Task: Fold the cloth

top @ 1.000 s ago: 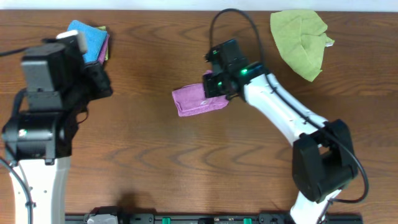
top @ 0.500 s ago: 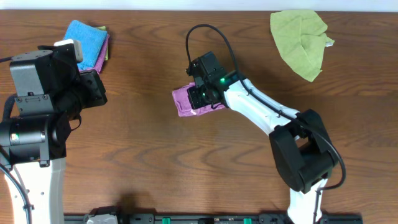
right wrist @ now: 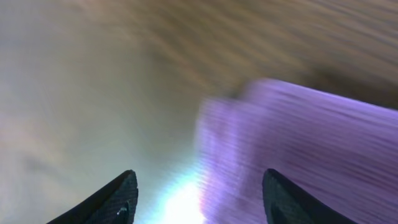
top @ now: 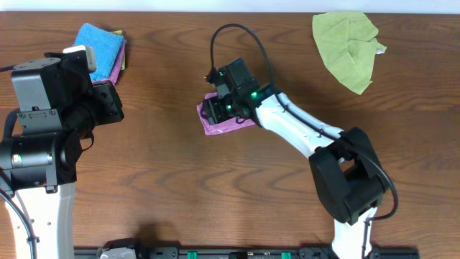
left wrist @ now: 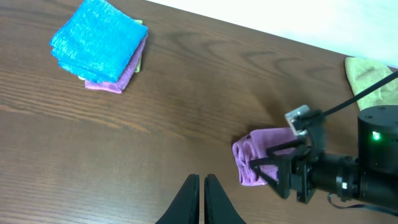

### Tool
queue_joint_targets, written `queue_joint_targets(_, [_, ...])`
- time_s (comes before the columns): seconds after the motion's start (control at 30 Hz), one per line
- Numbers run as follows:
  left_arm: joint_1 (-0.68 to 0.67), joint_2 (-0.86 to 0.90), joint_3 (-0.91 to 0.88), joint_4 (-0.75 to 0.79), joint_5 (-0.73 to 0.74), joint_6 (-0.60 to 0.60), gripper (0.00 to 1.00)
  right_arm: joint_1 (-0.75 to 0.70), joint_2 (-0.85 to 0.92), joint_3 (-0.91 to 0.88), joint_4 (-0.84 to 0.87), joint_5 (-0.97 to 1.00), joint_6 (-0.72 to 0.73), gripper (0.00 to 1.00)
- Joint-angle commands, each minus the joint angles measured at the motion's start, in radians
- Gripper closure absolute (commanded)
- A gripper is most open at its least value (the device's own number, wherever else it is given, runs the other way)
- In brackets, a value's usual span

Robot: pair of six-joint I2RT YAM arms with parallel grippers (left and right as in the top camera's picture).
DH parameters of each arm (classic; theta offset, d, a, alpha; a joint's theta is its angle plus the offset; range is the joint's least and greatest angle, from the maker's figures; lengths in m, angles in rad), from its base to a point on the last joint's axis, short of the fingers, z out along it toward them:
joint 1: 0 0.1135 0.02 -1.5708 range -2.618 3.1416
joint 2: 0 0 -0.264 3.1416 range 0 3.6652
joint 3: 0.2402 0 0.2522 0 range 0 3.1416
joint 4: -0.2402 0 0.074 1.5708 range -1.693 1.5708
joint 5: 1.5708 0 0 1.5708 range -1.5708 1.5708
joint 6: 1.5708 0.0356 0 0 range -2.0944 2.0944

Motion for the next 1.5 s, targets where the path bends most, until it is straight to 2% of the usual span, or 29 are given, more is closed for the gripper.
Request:
queue_joint_targets(0.0, [0.005,0.004,-0.011,-0.005,0.007,0.018,0.94,0.031,0.01,0.007,0.054,-0.253,0.034,0.34])
queue_joint_targets(0.1, [0.005,0.016,-0.011,-0.007,0.007,0.019,0.94,0.011,0.002,0.018,0.041,-0.269,0.039,0.39])
queue_joint_targets(0.23, [0.004,0.048,-0.026,-0.025,0.051,0.077,0.94,-0.082,-0.064,0.075,-0.101,-0.208,-0.01,0.45])
queue_joint_targets(0.3, [0.002,0.062,-0.064,-0.006,0.105,0.114,0.82,-0.127,-0.12,0.135,-0.221,-0.135,-0.055,0.45])
queue_joint_targets(0.43, [-0.01,0.068,-0.189,0.085,0.104,0.121,0.77,-0.158,-0.225,0.258,-0.462,0.014,-0.121,0.44])
queue_joint_targets(0.5, [-0.023,0.068,-0.281,0.155,0.103,0.106,0.73,-0.154,-0.306,0.325,-0.624,0.23,-0.127,0.42])
queue_joint_targets(0.57, [-0.058,0.068,-0.381,0.234,0.087,0.09,0.58,-0.14,-0.404,0.35,-0.772,0.43,-0.127,0.35])
queue_joint_targets(0.7, [-0.214,0.069,-0.501,0.381,-0.066,-0.015,0.5,-0.137,-0.708,0.339,-1.024,0.657,-0.072,0.25])
queue_joint_targets(0.8, [-0.264,0.076,-0.539,0.457,-0.087,-0.073,0.4,-0.149,-0.915,0.314,-1.061,0.763,-0.117,0.2])
queue_joint_targets(0.97, [-0.312,0.153,-0.554,0.511,-0.075,-0.085,0.39,-0.182,-1.249,0.208,-1.06,0.888,-0.248,0.11])
queue_joint_targets(1.07, [-0.357,0.225,-0.554,0.537,-0.072,-0.117,0.39,-0.184,-1.398,0.092,-1.076,0.924,-0.221,0.11])
queue_joint_targets(1.17, [-0.399,0.284,-0.554,0.598,-0.072,-0.161,0.39,-0.184,-1.486,-0.08,-1.086,0.964,-0.177,0.11])
queue_joint_targets(1.3, [-0.439,0.316,-0.554,0.635,-0.072,-0.179,0.38,-0.184,-1.499,-0.252,-1.019,0.964,-0.141,0.09])
queue_joint_targets(1.4, [-0.457,0.315,-0.554,0.634,-0.072,-0.179,0.38,-0.185,-1.494,-0.287,-0.938,0.972,-0.141,0.06])
queue_joint_targets(1.47, [-0.459,0.316,-0.554,0.634,-0.073,-0.194,0.34,-0.185,-1.494,-0.289,-0.93,0.979,-0.137,0.06])
